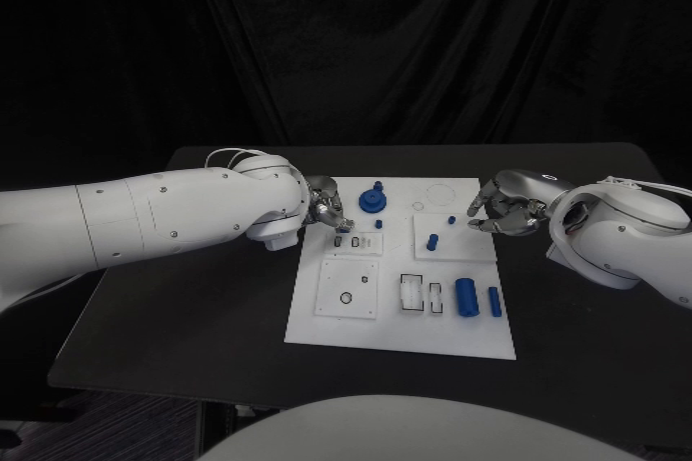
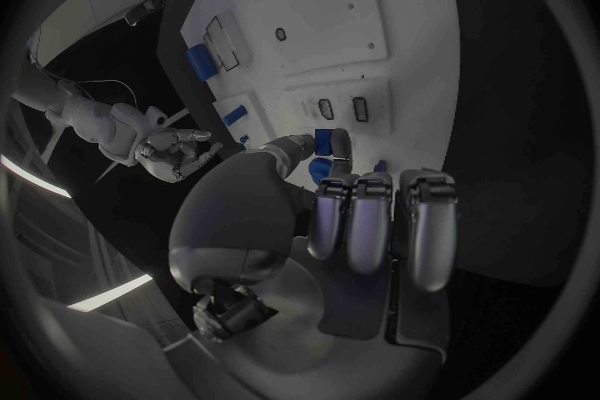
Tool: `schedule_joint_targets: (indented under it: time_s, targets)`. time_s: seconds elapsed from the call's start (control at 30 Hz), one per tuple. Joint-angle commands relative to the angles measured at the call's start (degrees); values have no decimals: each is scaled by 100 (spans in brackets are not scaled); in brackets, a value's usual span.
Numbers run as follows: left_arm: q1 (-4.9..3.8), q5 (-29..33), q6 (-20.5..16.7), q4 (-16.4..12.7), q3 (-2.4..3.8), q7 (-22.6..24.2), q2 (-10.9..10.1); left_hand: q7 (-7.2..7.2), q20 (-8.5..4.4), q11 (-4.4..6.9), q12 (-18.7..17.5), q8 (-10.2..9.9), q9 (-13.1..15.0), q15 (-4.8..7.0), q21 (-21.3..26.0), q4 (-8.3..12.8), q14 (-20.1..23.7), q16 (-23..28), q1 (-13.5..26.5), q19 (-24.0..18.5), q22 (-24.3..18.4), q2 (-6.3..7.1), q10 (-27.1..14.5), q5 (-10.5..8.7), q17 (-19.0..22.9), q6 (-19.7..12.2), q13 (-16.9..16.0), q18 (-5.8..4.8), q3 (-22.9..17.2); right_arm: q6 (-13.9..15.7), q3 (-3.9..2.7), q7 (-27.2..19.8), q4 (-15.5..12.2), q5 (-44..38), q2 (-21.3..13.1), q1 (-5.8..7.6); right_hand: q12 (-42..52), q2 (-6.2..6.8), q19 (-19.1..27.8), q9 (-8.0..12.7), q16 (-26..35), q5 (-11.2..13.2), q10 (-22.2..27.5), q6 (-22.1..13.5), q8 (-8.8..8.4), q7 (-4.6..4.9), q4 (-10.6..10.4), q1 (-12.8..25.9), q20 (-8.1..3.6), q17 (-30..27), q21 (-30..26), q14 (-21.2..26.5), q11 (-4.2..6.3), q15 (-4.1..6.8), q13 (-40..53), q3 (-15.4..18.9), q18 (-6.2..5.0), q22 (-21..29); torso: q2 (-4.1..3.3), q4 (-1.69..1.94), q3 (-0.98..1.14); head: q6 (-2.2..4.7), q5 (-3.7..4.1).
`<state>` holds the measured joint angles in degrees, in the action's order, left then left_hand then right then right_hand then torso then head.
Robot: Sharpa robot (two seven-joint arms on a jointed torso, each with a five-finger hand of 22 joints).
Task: Assemble the parts on the task board
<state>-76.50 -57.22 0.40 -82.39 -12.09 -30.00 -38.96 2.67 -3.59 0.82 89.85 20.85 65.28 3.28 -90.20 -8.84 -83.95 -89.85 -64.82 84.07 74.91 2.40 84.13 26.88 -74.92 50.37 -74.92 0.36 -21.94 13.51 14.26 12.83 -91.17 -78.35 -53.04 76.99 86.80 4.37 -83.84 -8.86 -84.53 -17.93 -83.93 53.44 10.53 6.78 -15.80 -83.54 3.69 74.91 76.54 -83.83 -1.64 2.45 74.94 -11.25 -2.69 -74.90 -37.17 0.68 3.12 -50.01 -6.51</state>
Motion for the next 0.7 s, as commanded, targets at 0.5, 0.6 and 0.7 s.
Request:
schedule_joint_targets:
  time_s: [0.5, 0.6, 0.7]
  targets:
    - [-304, 855, 1760, 720, 4, -549, 518, 5, -40, 39, 15, -58, -8, 47, 20, 24, -605, -15, -73, 593, 1509, 6, 587, -163, -1508, 66, -1508, -36, -77, 71, -4, 34, 58, 16, 92, -14, -16, -17, -27, 9, 36, -35, -216, 1, -36, -1, -3, -37, 31, 712, -28, -433, -27, -28, 993, -30, -67, -1007, -1, 4, 2, 1, -22]
    - [-325, 861, 1927, 837, 4, -659, 633, 7, -41, 38, 15, -91, -28, 47, 20, 43, -605, -15, -100, 593, 1509, -7, 587, -184, -1508, 55, -1508, -36, -109, 67, -4, 37, 61, 16, 102, -14, -16, -17, -27, 9, 36, -35, -216, 1, -36, -1, -3, -37, 31, 712, -28, -433, -27, -28, 993, -30, -67, -1007, -1, 6, -2, 1, -13]
    - [-335, 864, 2069, 933, 5, -768, 738, 9, -42, 37, 15, -107, -38, 47, 20, 59, -605, -15, -119, 593, 1509, -14, 587, -186, -1508, 51, -1508, -36, -130, 66, -4, 38, 63, 16, 107, -14, -16, -17, -27, 9, 36, -35, -216, 1, -36, -1, -3, -37, 31, 712, -28, -433, -27, -28, 993, -30, -67, -1007, 0, -2, 5, 1, -20]
